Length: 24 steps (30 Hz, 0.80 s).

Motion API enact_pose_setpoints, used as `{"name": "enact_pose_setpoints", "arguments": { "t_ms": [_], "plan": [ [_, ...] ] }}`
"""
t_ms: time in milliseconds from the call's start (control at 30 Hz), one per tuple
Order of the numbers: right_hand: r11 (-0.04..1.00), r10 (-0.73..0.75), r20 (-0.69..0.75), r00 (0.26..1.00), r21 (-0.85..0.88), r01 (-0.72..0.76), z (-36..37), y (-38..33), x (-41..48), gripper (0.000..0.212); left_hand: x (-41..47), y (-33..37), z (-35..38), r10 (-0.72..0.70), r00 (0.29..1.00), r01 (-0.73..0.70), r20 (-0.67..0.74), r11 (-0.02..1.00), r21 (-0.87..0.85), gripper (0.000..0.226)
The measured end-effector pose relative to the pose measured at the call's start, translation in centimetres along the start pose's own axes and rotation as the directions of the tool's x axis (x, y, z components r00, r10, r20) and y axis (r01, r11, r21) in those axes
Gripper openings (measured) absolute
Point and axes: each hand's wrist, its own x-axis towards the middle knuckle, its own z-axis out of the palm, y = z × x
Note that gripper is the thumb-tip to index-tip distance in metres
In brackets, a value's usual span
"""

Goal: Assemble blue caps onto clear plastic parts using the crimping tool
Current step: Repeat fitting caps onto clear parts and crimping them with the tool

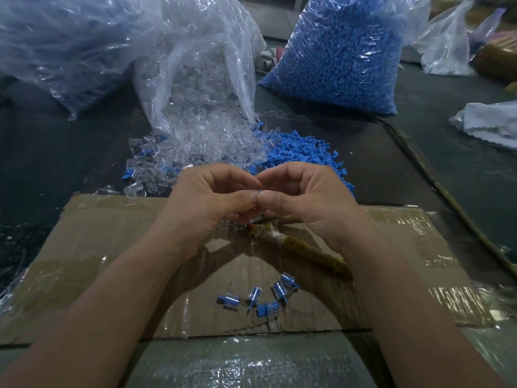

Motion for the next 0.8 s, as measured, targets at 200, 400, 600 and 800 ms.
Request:
{"name": "enact_pose_setpoints", "arguments": {
  "t_ms": [200, 400, 600, 800],
  "plan": [
    [0.998, -0.060, -0.003, 0.998, -0.014, 0.060, 0.2, 0.2, 0.1, 0.029, 0.1, 0.0, 0.0, -0.025, 0.999, 0.024, -0.030, 0.999, -0.047, 0.008],
    [0.953, -0.265, -0.025, 0.964, -0.159, 0.258, 0.9, 0.7, 0.2, 0.036, 0.4, -0.5, -0.4, -0.092, 0.995, 0.088, -0.027, 0.987, -0.135, 0.007],
    [0.905, -0.369, -0.088, 0.925, -0.259, 0.336, 0.7, 1.3, 0.4, 0.035, 0.4, -0.3, -0.4, -0.120, 0.993, 0.121, 0.019, 0.976, -0.179, 0.011],
    [0.892, -0.399, -0.104, 0.911, -0.273, 0.360, 0.4, 1.6, 0.5, 0.038, 0.4, 0.0, -0.5, -0.148, 0.988, 0.155, 0.049, 0.967, -0.203, 0.018]
  ]
}}
